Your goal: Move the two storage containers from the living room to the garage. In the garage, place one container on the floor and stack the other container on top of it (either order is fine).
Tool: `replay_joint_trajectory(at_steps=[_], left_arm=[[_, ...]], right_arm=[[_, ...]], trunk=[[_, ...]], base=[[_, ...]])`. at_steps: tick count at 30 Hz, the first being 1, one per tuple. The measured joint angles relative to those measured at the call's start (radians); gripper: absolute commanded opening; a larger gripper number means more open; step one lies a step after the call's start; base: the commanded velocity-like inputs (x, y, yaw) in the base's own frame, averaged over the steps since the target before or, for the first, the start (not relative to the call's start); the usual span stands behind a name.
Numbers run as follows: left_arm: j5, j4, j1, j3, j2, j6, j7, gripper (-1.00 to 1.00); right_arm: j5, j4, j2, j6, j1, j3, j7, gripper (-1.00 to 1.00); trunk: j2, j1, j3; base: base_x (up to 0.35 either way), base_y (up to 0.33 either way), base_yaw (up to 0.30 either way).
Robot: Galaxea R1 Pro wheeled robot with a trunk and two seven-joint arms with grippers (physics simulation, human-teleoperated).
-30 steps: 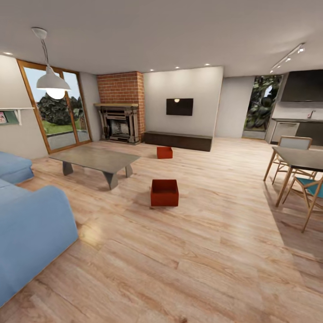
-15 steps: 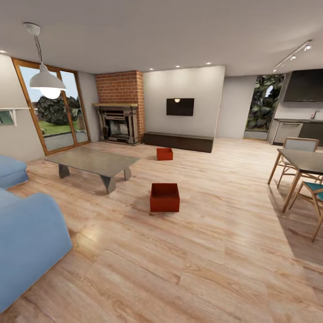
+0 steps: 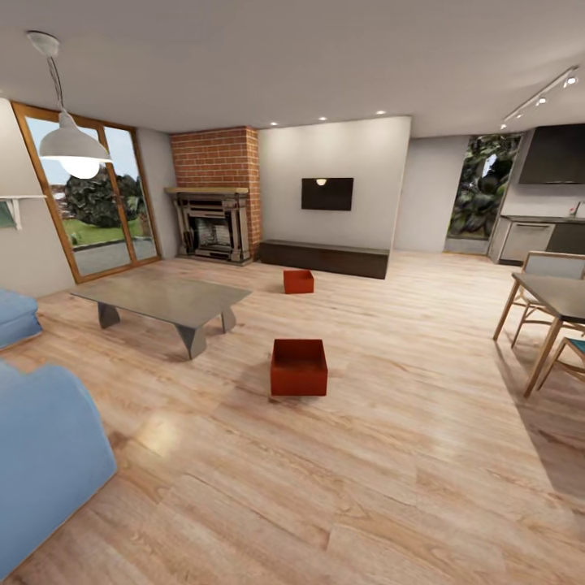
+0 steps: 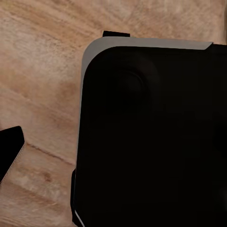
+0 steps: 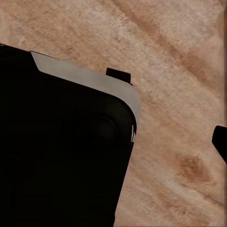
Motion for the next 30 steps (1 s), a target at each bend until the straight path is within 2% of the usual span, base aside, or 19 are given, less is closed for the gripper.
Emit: replay_joint_trajectory(at_steps=[30], left_arm=[[0.0,0.0,0.0,0.001,0.0,0.0,0.0,1.0]], right_arm=[[0.008,0.0,-0.001,0.0,0.0,0.01,-0.004,1.0]], trunk=[[0.0,0.0,0.0]], base=[[0.321,0.0,0.0]])
